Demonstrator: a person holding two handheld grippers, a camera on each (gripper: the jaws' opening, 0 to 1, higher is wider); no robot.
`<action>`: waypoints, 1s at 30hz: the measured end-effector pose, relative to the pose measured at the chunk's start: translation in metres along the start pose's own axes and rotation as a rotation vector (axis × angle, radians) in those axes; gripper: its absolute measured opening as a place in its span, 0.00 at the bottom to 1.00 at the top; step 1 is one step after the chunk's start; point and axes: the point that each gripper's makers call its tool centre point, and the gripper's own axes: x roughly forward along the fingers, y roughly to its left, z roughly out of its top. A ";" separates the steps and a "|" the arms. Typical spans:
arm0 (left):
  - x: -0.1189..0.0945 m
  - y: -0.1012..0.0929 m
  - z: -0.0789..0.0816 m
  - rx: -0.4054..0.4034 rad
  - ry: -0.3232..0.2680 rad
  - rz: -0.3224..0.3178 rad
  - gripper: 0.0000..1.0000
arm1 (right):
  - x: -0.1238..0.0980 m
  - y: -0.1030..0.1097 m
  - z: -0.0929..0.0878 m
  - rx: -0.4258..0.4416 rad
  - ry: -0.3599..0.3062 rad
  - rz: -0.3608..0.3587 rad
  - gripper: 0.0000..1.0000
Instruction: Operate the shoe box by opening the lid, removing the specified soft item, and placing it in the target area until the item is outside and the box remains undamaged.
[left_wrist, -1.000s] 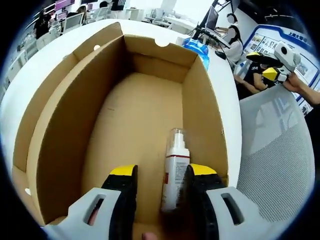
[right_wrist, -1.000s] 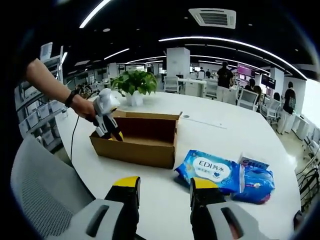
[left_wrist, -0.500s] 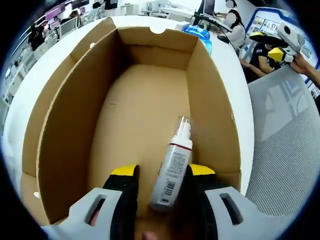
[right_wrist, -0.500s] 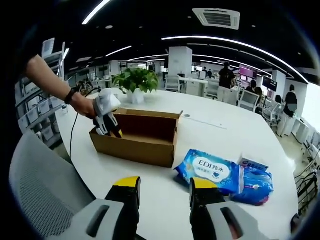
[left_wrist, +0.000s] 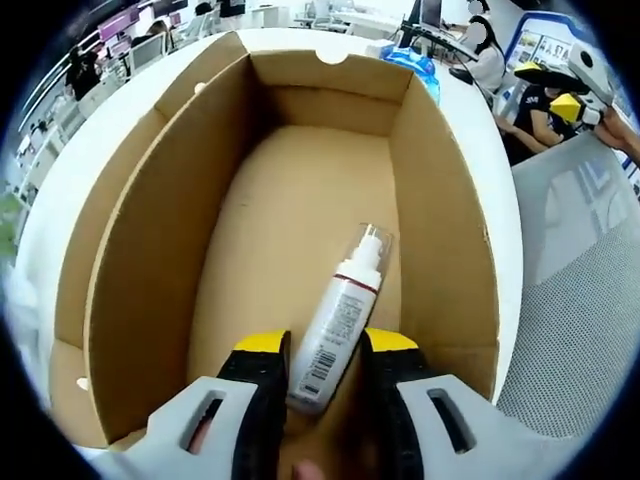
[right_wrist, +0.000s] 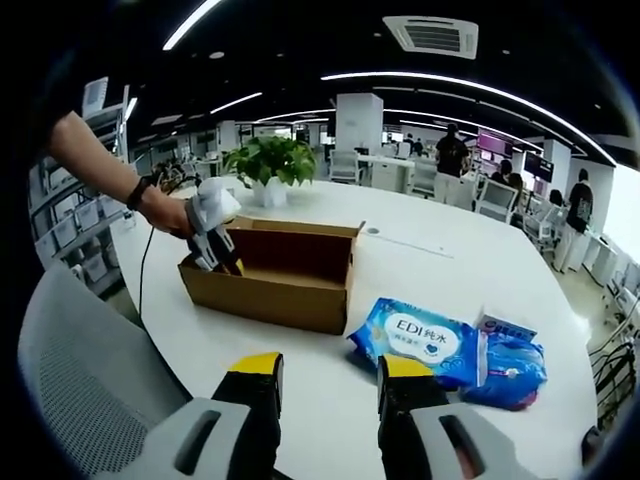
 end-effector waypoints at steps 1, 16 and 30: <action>0.000 0.000 0.001 -0.002 -0.008 -0.003 0.27 | 0.000 0.000 0.000 -0.001 0.001 0.001 0.35; 0.011 -0.013 0.007 0.153 0.030 -0.010 0.29 | 0.000 0.000 0.002 -0.013 -0.009 -0.003 0.33; 0.011 -0.008 0.002 0.127 0.037 0.019 0.20 | -0.001 0.000 0.003 -0.020 -0.012 -0.004 0.33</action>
